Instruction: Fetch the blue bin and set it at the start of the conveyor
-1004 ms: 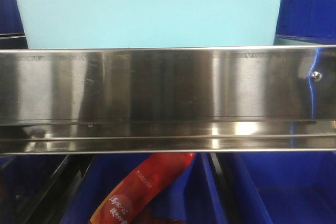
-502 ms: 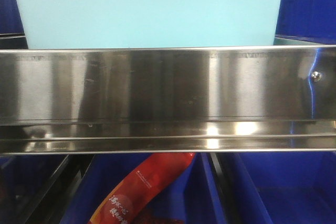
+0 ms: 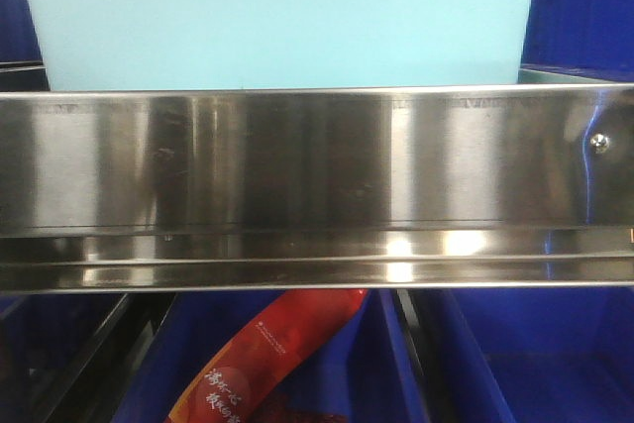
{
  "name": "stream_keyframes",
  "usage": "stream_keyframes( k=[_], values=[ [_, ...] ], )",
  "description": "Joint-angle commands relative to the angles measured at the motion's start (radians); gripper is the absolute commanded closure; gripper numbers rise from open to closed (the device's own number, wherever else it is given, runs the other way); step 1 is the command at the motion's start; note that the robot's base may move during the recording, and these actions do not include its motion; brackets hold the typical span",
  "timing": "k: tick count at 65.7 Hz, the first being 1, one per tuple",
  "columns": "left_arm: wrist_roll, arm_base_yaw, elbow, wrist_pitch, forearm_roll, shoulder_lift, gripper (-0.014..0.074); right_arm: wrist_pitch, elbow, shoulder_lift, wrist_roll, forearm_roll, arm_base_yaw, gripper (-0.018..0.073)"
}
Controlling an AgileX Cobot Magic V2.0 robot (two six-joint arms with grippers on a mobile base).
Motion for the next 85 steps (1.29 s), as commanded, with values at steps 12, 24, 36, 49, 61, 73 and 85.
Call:
stream_keyframes(
  k=[12,24,36,49,61,73,85],
  values=[
    [0.002,-0.002,-0.302,0.189,0.01,0.07,0.0697,0.134,-0.258,0.01,0.002,-0.003,0.001,0.072],
    [0.002,-0.002,-0.543,0.36,0.023,0.275,0.0697,0.243,-0.438,0.139,0.002,0.003,0.001,0.072],
    [0.002,-0.002,-0.799,0.523,0.023,0.502,0.0697,0.541,-0.69,0.344,0.002,0.13,0.001,0.072],
    [0.002,-0.002,-0.899,0.513,0.017,0.63,0.0697,0.594,-0.842,0.514,0.002,0.13,0.001,0.072],
    [0.002,-0.002,-0.899,0.481,-0.072,0.657,0.0697,0.553,-0.85,0.546,0.002,0.217,0.001,0.072],
    [0.016,-0.006,-0.919,0.496,-0.237,0.719,0.0697,0.53,-0.876,0.603,0.002,0.282,0.014,0.072],
    [0.157,-0.114,-1.015,0.617,-0.406,0.868,0.0698,0.615,-0.964,0.754,-0.034,0.346,0.13,0.072]
  ],
)
